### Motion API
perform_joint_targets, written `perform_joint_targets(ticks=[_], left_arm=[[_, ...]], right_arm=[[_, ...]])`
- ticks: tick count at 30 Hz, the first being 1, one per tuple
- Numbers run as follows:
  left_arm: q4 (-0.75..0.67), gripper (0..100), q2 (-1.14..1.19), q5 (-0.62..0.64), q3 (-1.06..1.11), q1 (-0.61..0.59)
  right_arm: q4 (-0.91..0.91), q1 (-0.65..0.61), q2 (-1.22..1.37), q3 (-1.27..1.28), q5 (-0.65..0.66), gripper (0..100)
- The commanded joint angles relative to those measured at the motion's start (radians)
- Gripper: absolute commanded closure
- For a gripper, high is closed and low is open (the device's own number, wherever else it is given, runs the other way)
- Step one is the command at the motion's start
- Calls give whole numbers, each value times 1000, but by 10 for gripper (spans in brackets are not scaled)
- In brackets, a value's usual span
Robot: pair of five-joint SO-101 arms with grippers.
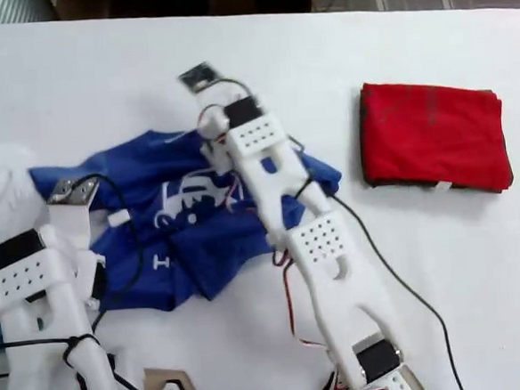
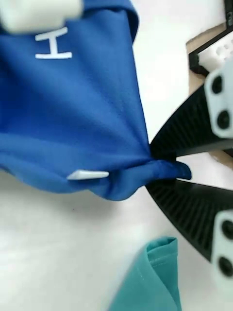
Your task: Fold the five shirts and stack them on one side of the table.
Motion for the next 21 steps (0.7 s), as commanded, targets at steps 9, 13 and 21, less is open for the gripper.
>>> perform_joint_targets(ticks=[9,13,21], left_arm=[[110,974,11,-6,-222,-8],[115,975,21,-6,-331,-6],[121,975,413,-6,-518,75]], right_arm=[[174,286,-163,-187,-9,978],[174,329,-372,127,-9,978],[71,331,-972,885,-9,977]])
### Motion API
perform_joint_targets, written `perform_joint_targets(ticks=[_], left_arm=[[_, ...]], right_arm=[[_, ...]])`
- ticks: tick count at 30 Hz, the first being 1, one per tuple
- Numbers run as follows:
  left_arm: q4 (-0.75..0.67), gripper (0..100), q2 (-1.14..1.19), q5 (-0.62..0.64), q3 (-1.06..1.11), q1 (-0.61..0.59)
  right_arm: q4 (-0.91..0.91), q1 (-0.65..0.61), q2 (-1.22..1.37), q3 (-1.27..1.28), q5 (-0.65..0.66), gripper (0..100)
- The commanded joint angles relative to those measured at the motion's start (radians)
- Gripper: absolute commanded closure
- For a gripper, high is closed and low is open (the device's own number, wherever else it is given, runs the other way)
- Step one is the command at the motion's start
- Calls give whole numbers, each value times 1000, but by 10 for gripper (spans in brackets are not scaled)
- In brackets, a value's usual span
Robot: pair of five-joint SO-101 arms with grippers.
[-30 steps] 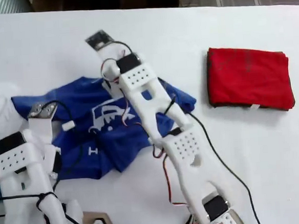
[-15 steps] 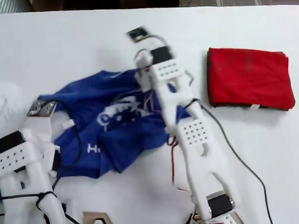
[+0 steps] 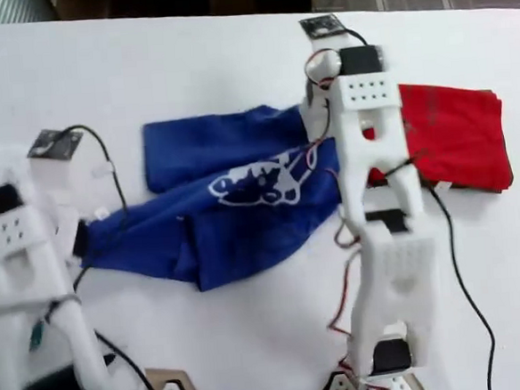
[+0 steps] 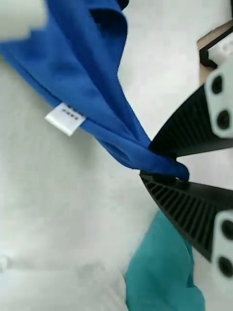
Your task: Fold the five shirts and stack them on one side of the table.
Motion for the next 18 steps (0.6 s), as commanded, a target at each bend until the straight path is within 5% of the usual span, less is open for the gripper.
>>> perform_joint_targets(ticks=[1,10,18], left_arm=[[21,975,201,-5,-137,46],[226,975,496,-9,-469,118],[216,974,608,-11,-478,115]], right_arm=[[-97,16,-354,368,-9,977],[-616,77,-949,1461,5,978],[-624,90,-1231,1587,236,892]])
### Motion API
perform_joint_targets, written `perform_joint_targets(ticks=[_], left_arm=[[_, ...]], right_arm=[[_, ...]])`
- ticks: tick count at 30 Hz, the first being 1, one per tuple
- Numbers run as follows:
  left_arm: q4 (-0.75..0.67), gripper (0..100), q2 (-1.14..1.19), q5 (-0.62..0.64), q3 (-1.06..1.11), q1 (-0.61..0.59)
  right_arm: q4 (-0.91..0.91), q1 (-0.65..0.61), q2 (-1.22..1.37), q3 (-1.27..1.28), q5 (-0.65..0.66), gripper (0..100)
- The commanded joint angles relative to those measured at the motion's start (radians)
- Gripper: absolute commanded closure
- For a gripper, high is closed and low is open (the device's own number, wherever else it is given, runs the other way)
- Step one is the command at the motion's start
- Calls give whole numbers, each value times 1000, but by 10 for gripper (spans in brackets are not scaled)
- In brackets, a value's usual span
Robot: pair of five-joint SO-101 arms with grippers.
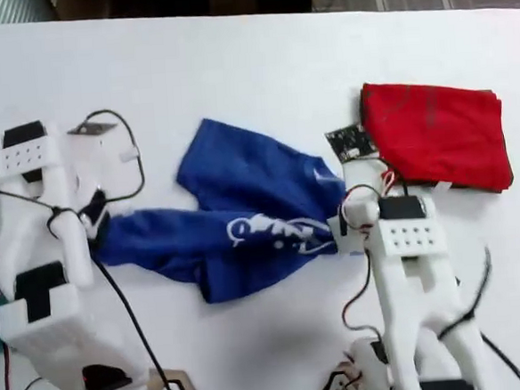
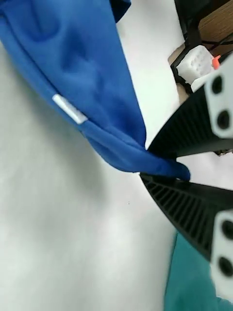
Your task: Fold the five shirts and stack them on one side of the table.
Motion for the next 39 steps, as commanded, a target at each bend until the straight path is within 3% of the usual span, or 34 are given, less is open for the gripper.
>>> perform_joint_targets(ticks=[1,4,9,14,21,27,33,39], left_arm=[[2,974,21,-9,-35,6],[-18,974,61,-3,-33,3],[-18,974,83,-6,-33,3],[-32,974,74,-11,1,3],[-215,974,-89,-9,298,3],[-242,974,-261,-11,460,3],[-233,974,-377,-11,487,3],[-207,974,-428,-9,478,5]], right_arm=[[42,13,-117,-81,58,852],[122,1,-163,-276,52,768],[134,-84,-53,-618,-46,789],[140,-205,394,-964,-49,791],[236,-354,1096,-1576,-49,791],[317,-410,1564,-2104,-49,791],[318,-420,1877,-2423,-48,790],[325,-384,1980,-2510,-43,793]])
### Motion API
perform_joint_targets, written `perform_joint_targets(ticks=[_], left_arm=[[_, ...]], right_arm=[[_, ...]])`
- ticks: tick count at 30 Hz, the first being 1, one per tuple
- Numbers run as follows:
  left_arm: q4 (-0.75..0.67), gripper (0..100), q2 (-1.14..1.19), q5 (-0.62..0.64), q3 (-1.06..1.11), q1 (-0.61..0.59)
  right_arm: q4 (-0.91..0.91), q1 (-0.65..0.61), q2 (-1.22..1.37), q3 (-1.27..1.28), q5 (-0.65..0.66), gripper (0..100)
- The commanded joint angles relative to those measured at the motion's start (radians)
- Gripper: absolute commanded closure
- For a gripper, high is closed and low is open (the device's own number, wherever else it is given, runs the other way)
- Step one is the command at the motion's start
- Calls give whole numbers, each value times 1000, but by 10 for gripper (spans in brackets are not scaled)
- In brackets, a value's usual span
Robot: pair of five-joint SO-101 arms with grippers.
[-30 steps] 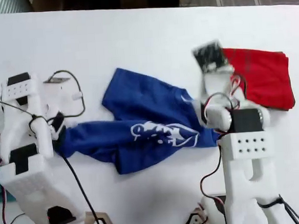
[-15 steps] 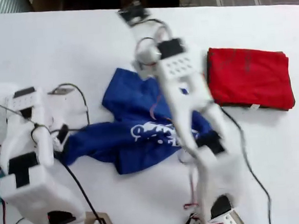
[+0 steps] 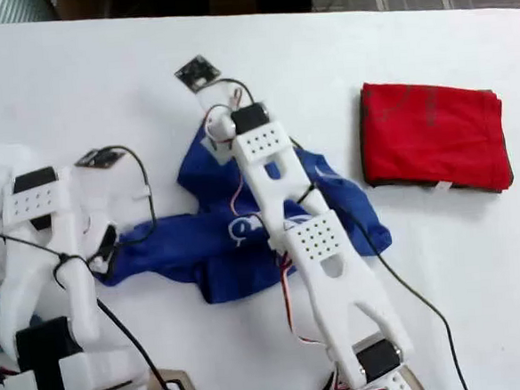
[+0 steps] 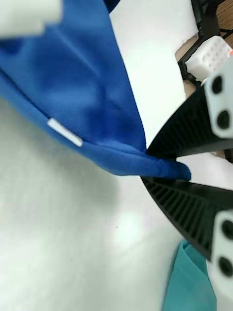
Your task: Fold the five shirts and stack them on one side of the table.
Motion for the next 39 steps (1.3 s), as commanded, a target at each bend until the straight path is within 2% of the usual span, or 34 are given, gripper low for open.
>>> perform_joint_targets(ticks=[1,3,6,8,14,19,24,27,32,34,39], left_arm=[[23,974,-60,-9,-12,8],[23,974,-74,-9,-12,8],[23,974,-100,-9,-12,9],[23,974,-121,-9,-12,9],[23,974,-181,-9,-12,9],[23,974,-141,-9,-2,11],[23,974,-3,-9,-21,11],[23,974,91,-11,-68,11],[23,974,186,-9,-163,11],[23,974,204,-9,-189,11],[34,974,215,-9,-203,44]], right_arm=[[12,28,-5,-52,-3,794],[35,31,-15,-48,-2,827],[96,27,-18,-48,86,995],[171,25,-18,-57,140,959],[355,90,-71,-114,150,978],[363,202,-228,-104,-64,979],[366,265,-392,6,-92,979],[367,265,-561,262,-94,979],[325,231,-915,830,-92,978],[228,231,-1041,1057,-89,978],[-165,226,-1280,1699,-55,978]])
